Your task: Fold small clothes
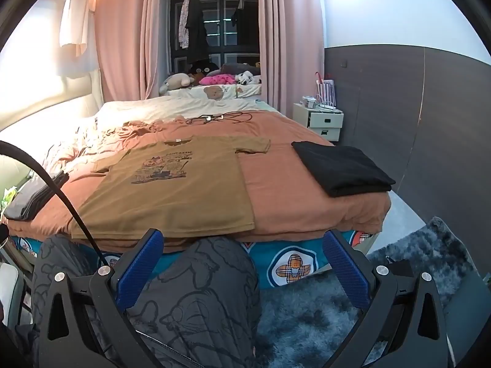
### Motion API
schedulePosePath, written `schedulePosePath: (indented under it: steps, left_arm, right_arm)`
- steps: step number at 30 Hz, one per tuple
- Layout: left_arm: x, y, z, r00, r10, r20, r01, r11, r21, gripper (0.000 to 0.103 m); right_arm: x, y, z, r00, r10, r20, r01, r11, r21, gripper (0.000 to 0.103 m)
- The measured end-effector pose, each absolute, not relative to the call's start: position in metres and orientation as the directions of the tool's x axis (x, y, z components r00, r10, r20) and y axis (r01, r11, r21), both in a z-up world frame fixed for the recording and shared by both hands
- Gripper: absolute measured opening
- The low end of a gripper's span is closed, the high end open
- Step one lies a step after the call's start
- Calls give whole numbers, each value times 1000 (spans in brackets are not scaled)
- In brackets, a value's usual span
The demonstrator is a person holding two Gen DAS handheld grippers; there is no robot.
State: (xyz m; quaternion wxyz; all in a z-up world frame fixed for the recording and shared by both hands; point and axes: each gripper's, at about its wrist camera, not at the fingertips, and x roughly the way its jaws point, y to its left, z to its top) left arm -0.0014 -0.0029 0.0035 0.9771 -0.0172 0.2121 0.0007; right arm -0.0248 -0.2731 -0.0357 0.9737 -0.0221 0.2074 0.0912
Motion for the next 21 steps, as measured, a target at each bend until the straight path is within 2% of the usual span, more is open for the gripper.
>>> schedulePosePath:
  steps: [21]
  left_arm:
    - [-9,-4,5,919,-54,-390,42,998,-39,103]
  right_arm:
    - [-24,-274,-33,900,165,-403,-183,983,-7,103]
